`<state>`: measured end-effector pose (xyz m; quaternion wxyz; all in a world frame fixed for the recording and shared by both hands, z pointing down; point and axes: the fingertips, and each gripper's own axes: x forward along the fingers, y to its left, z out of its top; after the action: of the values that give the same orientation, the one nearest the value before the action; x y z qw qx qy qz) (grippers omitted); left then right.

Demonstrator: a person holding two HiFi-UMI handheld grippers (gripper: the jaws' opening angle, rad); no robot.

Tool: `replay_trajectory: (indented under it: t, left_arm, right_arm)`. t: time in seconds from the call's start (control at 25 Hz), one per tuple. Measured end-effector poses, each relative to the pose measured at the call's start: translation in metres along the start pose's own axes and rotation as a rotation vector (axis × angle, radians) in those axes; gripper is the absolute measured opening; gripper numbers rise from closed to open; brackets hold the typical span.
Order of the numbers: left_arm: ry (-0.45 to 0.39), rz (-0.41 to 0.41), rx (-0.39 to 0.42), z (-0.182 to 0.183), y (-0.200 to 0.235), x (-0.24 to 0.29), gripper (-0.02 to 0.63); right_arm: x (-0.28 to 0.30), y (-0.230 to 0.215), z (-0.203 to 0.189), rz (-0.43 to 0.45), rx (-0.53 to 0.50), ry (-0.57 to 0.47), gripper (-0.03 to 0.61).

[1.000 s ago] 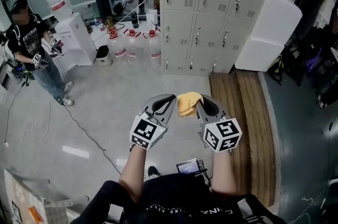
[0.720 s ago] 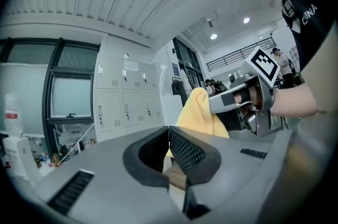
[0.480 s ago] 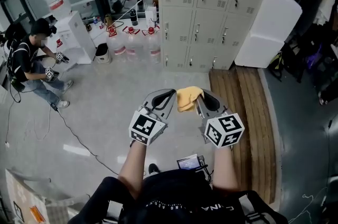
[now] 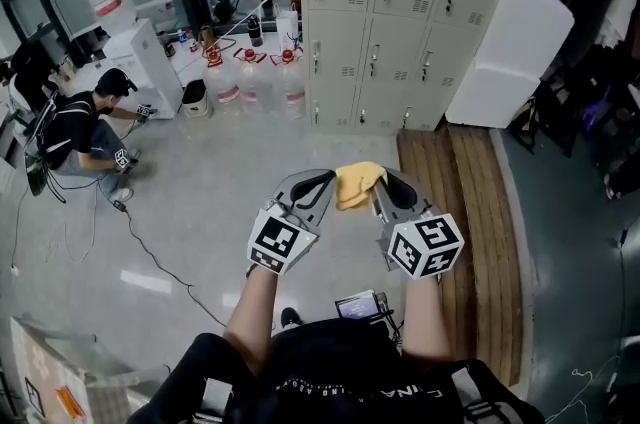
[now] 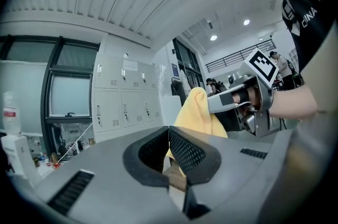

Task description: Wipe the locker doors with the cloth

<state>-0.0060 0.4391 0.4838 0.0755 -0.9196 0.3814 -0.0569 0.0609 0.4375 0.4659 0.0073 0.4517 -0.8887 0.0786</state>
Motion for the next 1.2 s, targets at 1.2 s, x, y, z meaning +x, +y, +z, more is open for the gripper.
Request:
replay_trajectory:
  t: [1.2]
  left_arm:
    - [0.026, 0.075, -0.003, 0.01, -0.06, 0.08, 0.021]
  right_arm:
    - [-0.054, -0.107, -0.001, 0.003, 0.057, -0.026, 0.051]
